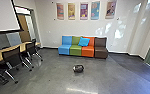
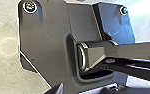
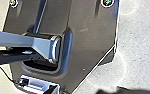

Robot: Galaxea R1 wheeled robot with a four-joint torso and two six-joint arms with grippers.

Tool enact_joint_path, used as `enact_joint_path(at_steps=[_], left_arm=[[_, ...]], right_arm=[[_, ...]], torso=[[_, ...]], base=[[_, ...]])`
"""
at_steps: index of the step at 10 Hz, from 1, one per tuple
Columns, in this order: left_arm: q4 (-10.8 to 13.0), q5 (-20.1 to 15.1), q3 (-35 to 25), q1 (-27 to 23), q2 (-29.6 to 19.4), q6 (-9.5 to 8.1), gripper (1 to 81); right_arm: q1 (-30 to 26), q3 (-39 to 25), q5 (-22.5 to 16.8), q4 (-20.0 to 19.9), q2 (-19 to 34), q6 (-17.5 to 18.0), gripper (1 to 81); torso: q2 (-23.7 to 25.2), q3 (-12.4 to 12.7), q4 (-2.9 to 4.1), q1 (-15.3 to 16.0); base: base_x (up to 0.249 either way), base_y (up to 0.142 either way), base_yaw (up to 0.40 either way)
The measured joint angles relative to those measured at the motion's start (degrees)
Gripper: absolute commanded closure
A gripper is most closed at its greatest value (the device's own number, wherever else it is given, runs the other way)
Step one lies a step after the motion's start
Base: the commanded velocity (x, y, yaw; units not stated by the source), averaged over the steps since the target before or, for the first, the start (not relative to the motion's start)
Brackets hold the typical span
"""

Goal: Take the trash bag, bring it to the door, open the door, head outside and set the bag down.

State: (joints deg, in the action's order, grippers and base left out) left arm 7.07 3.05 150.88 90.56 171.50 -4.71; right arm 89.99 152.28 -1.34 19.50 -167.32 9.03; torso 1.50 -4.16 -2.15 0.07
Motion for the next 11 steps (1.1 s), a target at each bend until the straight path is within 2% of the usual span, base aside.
enact_joint_path(at_steps=[11], left_arm=[[-0.22, -0.02, -0.09, 0.12, -0.09, -0.02, 1.0]], right_arm=[[1.30, 0.00, -0.04, 0.01, 0.28, 0.02, 1.0]], torso=[[0.00, 0.00, 0.00, -0.02]], base=[[0.129, 0.000, 0.000]])
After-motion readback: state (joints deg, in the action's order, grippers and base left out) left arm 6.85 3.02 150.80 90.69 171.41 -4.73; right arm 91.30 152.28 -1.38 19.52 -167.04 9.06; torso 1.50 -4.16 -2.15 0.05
